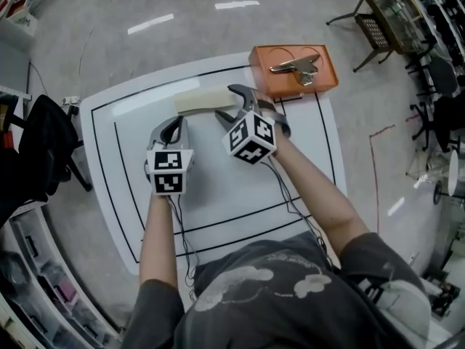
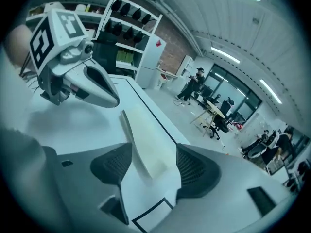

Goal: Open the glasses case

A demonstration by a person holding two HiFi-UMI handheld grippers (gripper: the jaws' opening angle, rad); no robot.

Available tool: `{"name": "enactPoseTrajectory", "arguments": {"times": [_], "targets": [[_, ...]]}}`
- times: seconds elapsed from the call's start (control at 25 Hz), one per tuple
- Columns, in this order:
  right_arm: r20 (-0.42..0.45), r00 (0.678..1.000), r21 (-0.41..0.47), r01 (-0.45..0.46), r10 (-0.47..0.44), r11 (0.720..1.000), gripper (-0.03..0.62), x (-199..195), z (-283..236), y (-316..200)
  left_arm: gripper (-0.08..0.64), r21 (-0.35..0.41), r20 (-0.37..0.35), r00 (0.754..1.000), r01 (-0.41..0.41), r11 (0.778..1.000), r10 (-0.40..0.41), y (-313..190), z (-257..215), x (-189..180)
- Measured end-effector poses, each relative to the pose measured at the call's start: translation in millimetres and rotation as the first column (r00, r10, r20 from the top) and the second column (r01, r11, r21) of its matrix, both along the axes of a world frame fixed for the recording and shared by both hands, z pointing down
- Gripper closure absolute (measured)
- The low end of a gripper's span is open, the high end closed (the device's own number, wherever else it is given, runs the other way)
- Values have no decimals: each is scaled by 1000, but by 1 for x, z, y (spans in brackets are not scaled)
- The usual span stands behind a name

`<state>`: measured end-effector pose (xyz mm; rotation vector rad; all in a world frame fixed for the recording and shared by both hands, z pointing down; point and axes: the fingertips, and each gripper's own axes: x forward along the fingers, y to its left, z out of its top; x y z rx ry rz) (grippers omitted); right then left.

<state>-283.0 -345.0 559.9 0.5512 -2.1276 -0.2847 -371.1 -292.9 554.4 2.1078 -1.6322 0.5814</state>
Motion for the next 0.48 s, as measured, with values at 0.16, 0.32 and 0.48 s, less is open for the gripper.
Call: {"name": "enactPoseTrajectory", "arguments": {"times": [0.16,0.32,0.48], "targets": [[-85,994,20,74,-72,997,302,-6,11,-2,557,-29,8,1000,-4,1000,4,-6,6,1],[-104,991,21,92,-89,996,302,-10,15,-4,557,-73,24,1000,-7,997,9,-9,17,4],[-105,990,11,94,-92,996,302,-12,17,-4,557,-100,24,1000,-2,995,4,-10,23,3]]}}
